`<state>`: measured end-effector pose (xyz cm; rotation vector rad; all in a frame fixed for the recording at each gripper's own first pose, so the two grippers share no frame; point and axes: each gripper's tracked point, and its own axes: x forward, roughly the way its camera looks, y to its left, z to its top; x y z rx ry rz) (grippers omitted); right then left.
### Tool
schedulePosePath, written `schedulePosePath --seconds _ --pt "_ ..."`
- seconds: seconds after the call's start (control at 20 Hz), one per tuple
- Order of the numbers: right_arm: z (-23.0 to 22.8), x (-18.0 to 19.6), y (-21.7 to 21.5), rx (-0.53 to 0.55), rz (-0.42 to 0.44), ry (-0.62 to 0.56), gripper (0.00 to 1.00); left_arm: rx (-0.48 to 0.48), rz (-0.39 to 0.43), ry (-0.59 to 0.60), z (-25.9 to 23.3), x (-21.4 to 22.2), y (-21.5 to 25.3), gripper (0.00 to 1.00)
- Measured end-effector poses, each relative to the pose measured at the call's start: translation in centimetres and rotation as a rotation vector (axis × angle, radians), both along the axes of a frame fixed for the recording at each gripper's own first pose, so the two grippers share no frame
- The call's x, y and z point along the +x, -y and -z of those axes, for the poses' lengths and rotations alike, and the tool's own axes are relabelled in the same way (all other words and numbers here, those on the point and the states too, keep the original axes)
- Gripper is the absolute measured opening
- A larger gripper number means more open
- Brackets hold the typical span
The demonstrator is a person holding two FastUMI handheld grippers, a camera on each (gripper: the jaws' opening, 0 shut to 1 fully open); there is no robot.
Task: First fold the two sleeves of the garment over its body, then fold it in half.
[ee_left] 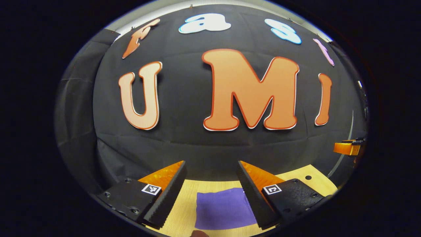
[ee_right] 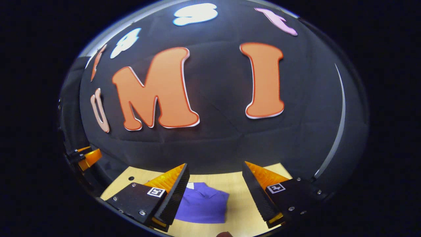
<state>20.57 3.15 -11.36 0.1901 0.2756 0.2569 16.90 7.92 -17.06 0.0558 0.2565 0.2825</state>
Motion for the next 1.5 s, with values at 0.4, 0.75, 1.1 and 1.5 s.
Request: schedulePosePath --seconds 0.4,0.75,1.1,1.5 --pt "-3.7 -7.5 -0.9 -0.081 -0.033 0.219 0.96 0.005 -0.008 0.113 -2.7 -7.6 4.9 0.96" --pt "-3.8 -11.3 -2.4 -0.148 -0.11 0.329 0.96 0.014 -0.057 0.136 -2.0 -12.3 7.5 0.96" --pt "-2.8 -15.3 -1.1 -0.155 -0.044 0.267 0.95 0.028 0.031 0.156 -2.5 -15.8 9.1 0.95" --pt "-4.6 -20.7 -2.4 -0.15 -0.026 0.329 0.95 0.088 0.056 0.209 -3.1 -20.8 9.0 0.95"
